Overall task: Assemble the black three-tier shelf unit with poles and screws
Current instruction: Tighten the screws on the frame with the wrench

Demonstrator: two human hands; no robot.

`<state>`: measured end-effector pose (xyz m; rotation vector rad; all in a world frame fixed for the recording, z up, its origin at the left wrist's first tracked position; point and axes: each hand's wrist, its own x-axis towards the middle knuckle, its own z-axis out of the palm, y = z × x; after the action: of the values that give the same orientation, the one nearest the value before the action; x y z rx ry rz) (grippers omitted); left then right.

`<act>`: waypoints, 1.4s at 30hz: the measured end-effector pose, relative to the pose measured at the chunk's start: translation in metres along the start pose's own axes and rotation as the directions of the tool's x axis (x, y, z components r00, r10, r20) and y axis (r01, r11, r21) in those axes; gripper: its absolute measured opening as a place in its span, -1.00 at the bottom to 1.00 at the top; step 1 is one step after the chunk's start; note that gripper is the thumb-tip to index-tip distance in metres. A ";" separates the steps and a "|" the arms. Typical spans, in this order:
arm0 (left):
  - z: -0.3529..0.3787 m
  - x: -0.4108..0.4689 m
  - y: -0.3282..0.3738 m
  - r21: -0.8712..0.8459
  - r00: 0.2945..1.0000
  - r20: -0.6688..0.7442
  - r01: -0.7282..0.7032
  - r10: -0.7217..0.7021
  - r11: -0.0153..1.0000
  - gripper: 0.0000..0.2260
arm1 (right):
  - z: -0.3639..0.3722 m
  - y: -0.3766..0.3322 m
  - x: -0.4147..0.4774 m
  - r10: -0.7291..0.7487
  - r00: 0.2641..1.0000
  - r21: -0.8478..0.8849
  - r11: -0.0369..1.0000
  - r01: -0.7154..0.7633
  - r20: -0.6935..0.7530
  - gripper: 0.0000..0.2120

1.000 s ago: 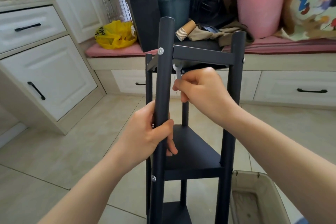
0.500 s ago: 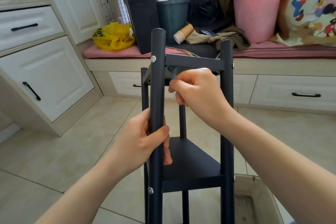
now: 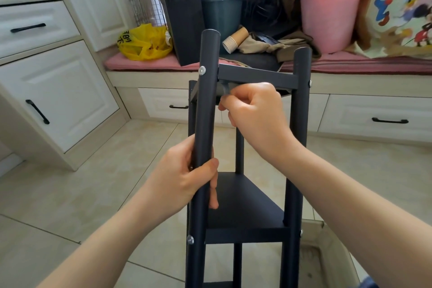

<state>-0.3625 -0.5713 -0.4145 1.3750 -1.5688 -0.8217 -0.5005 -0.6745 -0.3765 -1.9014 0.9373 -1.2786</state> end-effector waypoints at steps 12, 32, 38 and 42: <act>0.000 0.002 -0.003 0.001 1.000 -0.006 0.002 -0.002 1.000 -0.87 | 0.006 0.002 -0.003 -0.033 0.999 -0.040 0.999 0.031 -0.027 -0.69; 0.003 0.002 -0.002 0.012 1.000 -0.029 0.006 -0.005 1.000 -0.82 | 0.029 0.013 0.001 -0.048 0.996 0.074 0.996 0.054 -0.073 -0.75; 0.001 0.002 -0.005 0.017 1.000 -0.030 0.002 -0.001 1.000 -0.77 | 0.018 0.009 0.000 0.000 1.000 0.118 0.993 0.002 -0.015 -0.72; 0.001 0.001 -0.006 -0.009 1.000 -0.013 -0.003 0.003 1.000 -0.77 | 0.007 0.006 0.001 0.028 0.999 0.090 0.996 -0.029 0.018 -0.70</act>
<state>-0.3610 -0.5735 -0.4203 1.3687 -1.5555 -0.8150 -0.4948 -0.6773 -0.3836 -1.8203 0.8803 -1.2650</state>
